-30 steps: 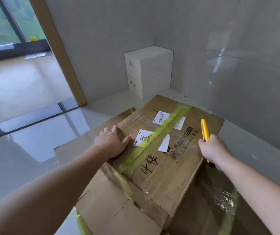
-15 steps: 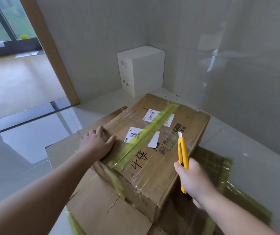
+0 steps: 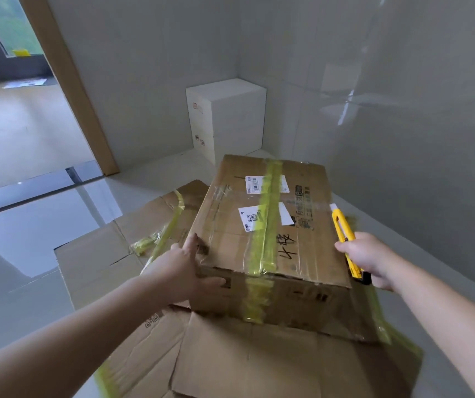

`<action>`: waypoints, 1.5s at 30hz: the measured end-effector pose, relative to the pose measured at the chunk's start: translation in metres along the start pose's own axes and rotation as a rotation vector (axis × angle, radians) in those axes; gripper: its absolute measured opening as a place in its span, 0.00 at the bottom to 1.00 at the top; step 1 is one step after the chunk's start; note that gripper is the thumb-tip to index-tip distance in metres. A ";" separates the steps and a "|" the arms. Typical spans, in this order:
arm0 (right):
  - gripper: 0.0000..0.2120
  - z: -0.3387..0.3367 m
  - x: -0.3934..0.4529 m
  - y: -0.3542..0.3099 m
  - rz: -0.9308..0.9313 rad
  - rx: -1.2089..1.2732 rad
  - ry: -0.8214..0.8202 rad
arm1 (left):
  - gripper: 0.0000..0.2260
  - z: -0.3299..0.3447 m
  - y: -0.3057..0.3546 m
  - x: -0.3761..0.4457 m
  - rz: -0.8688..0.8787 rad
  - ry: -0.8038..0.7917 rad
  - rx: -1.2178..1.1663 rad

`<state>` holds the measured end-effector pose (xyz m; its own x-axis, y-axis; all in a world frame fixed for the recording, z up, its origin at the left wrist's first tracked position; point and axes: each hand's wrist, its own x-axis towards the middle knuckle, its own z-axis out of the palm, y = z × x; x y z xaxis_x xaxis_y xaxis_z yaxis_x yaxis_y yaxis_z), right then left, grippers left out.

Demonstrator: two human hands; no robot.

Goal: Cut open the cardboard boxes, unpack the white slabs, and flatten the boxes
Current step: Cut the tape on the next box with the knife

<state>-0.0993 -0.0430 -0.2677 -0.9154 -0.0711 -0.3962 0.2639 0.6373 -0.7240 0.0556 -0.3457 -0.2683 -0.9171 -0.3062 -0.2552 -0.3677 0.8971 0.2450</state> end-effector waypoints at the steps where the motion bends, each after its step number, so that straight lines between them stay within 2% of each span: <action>1: 0.06 -0.001 -0.002 0.004 -0.002 -0.041 -0.002 | 0.49 -0.001 0.006 0.001 0.030 0.011 0.018; 3: 0.07 -0.007 -0.007 0.009 -0.004 -0.129 0.060 | 0.52 0.001 0.020 0.002 0.117 0.067 0.053; 6: 0.07 -0.029 -0.009 0.023 0.039 -0.107 0.181 | 0.46 0.011 0.044 0.000 0.207 0.147 -0.081; 8: 0.09 -0.042 -0.010 0.034 0.044 -0.048 0.208 | 0.40 0.017 0.055 0.002 0.097 0.204 -0.372; 11: 0.08 -0.045 -0.014 0.042 0.032 0.030 0.207 | 0.34 0.028 0.063 0.009 -0.188 0.196 -0.872; 13: 0.10 -0.046 -0.016 0.043 0.001 0.031 0.203 | 0.29 0.039 0.062 0.008 -0.212 0.173 -1.001; 16: 0.10 -0.054 -0.013 0.044 -0.027 0.036 0.197 | 0.27 0.040 0.062 0.006 -0.106 0.201 -1.037; 20: 0.10 -0.059 -0.005 0.034 -0.110 -0.095 0.188 | 0.20 0.044 0.059 0.003 -0.040 0.160 -0.919; 23: 0.11 -0.055 0.006 0.023 -0.147 -0.319 0.231 | 0.20 0.051 0.062 -0.002 -0.042 0.072 -0.714; 25: 0.10 -0.052 0.007 0.020 -0.131 -0.418 0.297 | 0.22 0.043 0.066 0.002 0.034 0.185 -0.405; 27: 0.12 -0.051 -0.001 0.025 -0.153 -0.414 0.381 | 0.23 0.031 0.075 0.011 0.227 0.388 -0.114; 28: 0.15 -0.050 -0.008 0.030 -0.176 -0.385 0.430 | 0.22 0.024 0.084 0.014 0.345 0.426 -0.060; 29: 0.16 -0.050 -0.016 0.034 -0.203 -0.358 0.472 | 0.21 0.019 0.093 0.015 0.446 0.395 -0.028; 32: 0.15 -0.046 -0.045 0.048 -0.222 -0.315 0.477 | 0.18 0.016 0.120 0.018 0.617 0.134 0.128; 34: 0.15 -0.037 -0.066 0.057 -0.203 -0.152 0.367 | 0.16 0.016 0.132 0.023 0.658 0.038 0.233; 37: 0.11 -0.015 -0.098 0.067 -0.088 0.298 0.232 | 0.13 0.011 0.133 0.030 0.701 0.029 0.263; 41: 0.10 0.014 -0.116 0.077 0.114 0.713 0.304 | 0.14 0.011 0.114 0.032 0.760 0.074 0.248; 45: 0.09 0.023 -0.115 0.078 0.169 0.791 0.380 | 0.13 0.015 0.111 0.029 0.788 0.087 0.225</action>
<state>0.0339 -0.0027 -0.2918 -0.8470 0.3241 -0.4213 0.4086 -0.1100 -0.9061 -0.0096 -0.2504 -0.2628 -0.9053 0.4246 -0.0112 0.4199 0.8988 0.1260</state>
